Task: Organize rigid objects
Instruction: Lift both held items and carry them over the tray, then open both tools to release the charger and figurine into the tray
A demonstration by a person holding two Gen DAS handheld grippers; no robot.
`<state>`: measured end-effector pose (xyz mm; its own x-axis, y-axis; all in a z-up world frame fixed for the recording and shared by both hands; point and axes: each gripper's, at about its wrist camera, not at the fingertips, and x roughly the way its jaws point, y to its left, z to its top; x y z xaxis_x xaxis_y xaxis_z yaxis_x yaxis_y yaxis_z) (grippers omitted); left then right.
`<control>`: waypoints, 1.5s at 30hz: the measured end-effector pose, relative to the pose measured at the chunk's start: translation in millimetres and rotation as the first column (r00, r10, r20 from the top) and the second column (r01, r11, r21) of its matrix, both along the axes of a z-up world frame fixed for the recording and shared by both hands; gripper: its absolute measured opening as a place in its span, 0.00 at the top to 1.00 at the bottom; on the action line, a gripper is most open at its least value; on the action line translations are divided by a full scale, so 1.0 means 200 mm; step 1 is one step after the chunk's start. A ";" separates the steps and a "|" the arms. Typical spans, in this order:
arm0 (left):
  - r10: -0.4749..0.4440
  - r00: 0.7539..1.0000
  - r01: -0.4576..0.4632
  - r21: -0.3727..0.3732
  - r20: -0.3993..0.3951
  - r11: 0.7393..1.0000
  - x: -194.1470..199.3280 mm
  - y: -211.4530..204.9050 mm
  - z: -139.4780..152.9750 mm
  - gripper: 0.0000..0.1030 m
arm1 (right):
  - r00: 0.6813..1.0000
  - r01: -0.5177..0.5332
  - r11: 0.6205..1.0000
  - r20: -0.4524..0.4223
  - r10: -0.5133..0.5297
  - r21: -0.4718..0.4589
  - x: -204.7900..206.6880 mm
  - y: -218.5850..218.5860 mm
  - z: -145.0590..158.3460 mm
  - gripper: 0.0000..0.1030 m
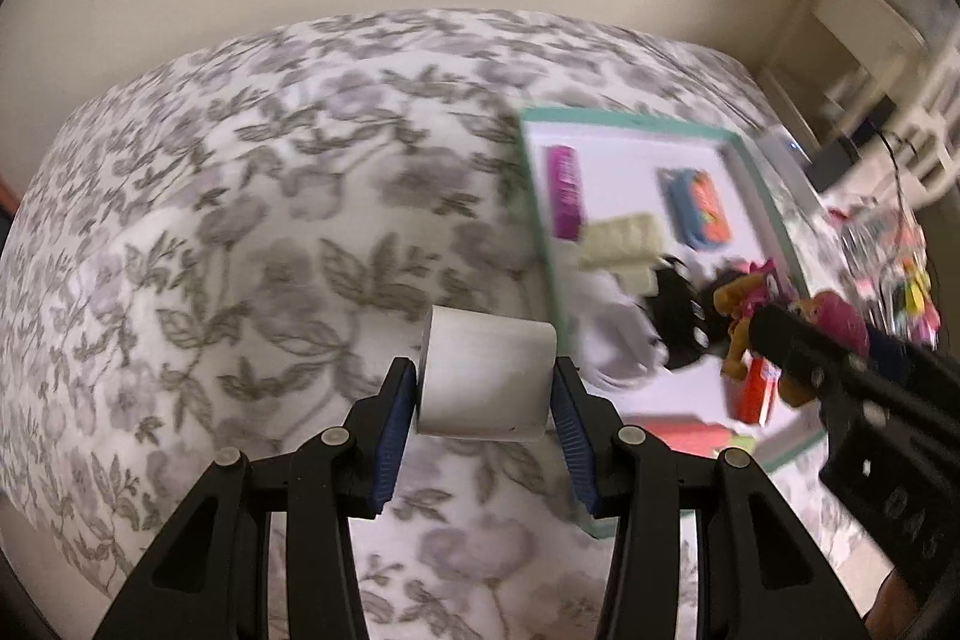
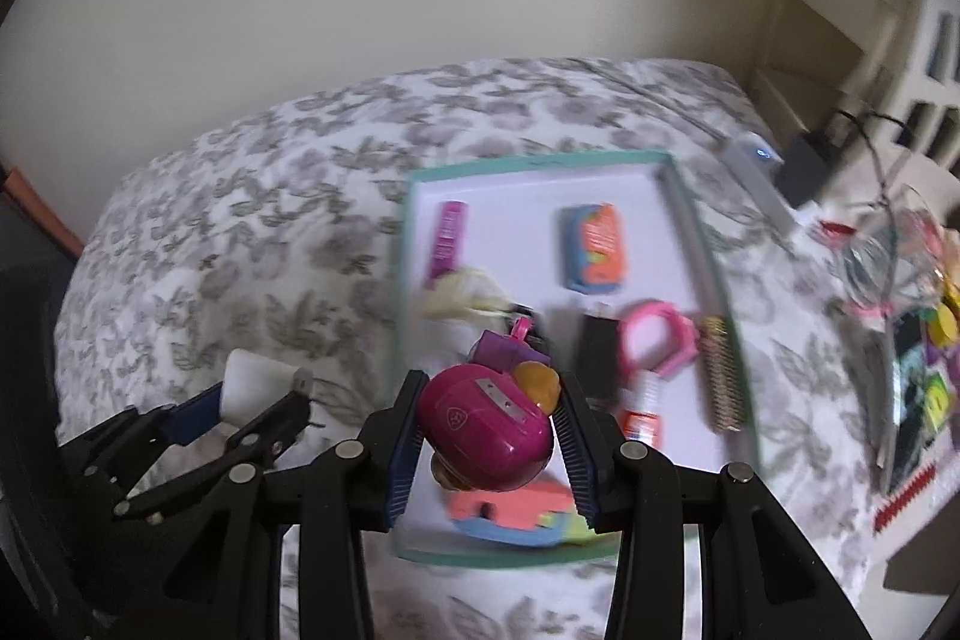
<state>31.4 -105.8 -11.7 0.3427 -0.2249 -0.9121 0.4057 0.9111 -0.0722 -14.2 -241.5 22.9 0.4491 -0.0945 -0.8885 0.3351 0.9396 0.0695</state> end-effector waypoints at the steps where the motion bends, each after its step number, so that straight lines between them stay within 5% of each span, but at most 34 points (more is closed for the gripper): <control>1: -0.017 1.000 0.017 0.005 0.005 1.000 -0.02 -0.03 -0.01 0.54 | 1.000 0.019 1.000 -0.011 -0.019 -0.009 -0.02 -0.03 -0.01 0.57; 12: -0.173 0.985 0.172 0.086 0.001 0.981 -0.18 -0.28 -0.11 0.54 | 0.973 0.189 0.982 -0.140 -0.185 0.017 -0.14 -0.35 -0.19 0.57; 29: -0.235 0.972 0.234 0.168 -0.013 0.958 -0.24 -0.38 -0.23 0.53 | 0.967 0.133 0.990 -0.212 -0.142 -0.056 -0.10 -0.32 -0.26 0.57; 42: -0.235 0.972 0.234 0.148 -0.008 0.961 -0.24 -0.39 -0.23 0.53 | 0.942 0.184 0.982 -0.279 -0.189 -0.042 -0.11 -0.38 -0.35 0.57; 45: -0.238 0.971 0.236 0.128 0.004 0.963 -0.24 -0.39 -0.20 0.43 | 0.945 0.184 0.982 -0.268 -0.190 -0.044 -0.12 -0.38 -0.33 0.56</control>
